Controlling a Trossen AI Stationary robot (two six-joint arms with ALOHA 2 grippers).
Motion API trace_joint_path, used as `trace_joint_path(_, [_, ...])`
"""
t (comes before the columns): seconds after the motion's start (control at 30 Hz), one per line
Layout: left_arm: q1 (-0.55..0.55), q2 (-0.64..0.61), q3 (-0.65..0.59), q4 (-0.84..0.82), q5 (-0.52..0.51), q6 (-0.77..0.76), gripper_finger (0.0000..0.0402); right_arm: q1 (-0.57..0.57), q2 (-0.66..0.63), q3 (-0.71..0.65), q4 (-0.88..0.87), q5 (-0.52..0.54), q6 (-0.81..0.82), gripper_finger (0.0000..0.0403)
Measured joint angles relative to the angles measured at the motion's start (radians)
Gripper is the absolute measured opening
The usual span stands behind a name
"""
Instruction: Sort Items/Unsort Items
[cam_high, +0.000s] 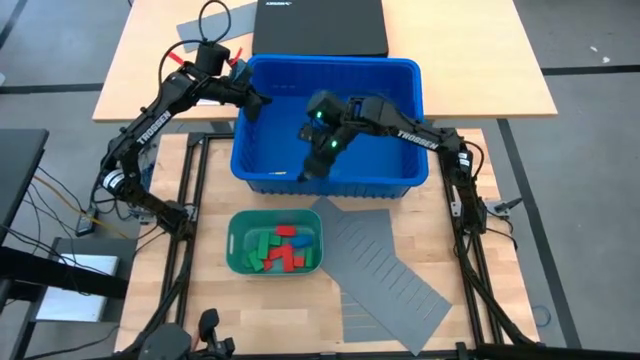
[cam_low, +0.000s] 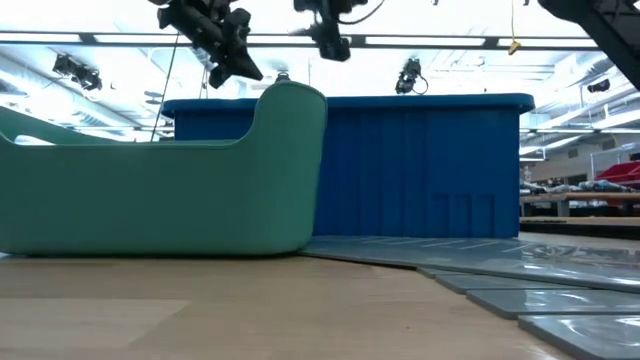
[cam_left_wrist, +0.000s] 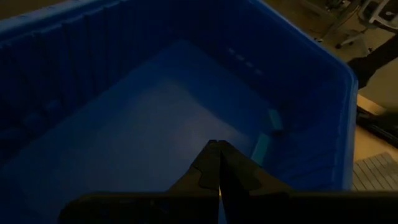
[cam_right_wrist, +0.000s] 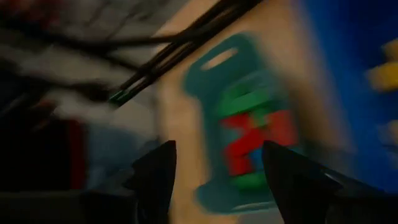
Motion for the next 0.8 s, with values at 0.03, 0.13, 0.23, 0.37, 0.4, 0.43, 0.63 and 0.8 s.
trace_joint_path(0.03, [0.000, -0.002, 0.000, -0.004, 0.003, 0.000, 0.0005, -0.019, -0.002, 0.000, -0.005, 0.048, -0.001, 0.0236])
trace_joint_path(0.13, [0.000, -0.003, 0.000, -0.013, 0.019, 0.000, 0.0005, -0.090, -0.004, 0.000, -0.005, 0.171, -0.023, 0.0221])
trace_joint_path(0.23, [0.000, -0.005, 0.000, -0.012, 0.048, -0.001, 0.0005, -0.155, 0.028, 0.003, 0.007, 0.207, -0.108, 0.0178])
trace_joint_path(0.37, [-0.002, -0.016, 0.000, -0.011, 0.070, 0.003, 0.0005, -0.213, 0.134, 0.001, -0.012, 0.185, -0.224, 0.0070])
trace_joint_path(0.4, [-0.002, -0.019, 0.000, -0.011, 0.073, 0.004, 0.0005, -0.220, 0.162, 0.001, -0.021, 0.171, -0.253, 0.0038])
trace_joint_path(0.43, [-0.002, -0.023, 0.000, -0.010, 0.074, 0.004, 0.0005, -0.224, 0.187, 0.000, -0.032, 0.159, -0.285, 0.0020])
trace_joint_path(0.63, [-0.002, -0.036, 0.000, -0.005, 0.074, 0.000, 0.0005, -0.209, 0.318, 0.000, -0.089, 0.108, -0.354, 0.0009])
trace_joint_path(0.8, [-0.002, -0.037, 0.000, -0.005, 0.069, -0.026, 0.0005, -0.188, 0.375, 0.004, -0.125, 0.145, -0.330, 0.0005])
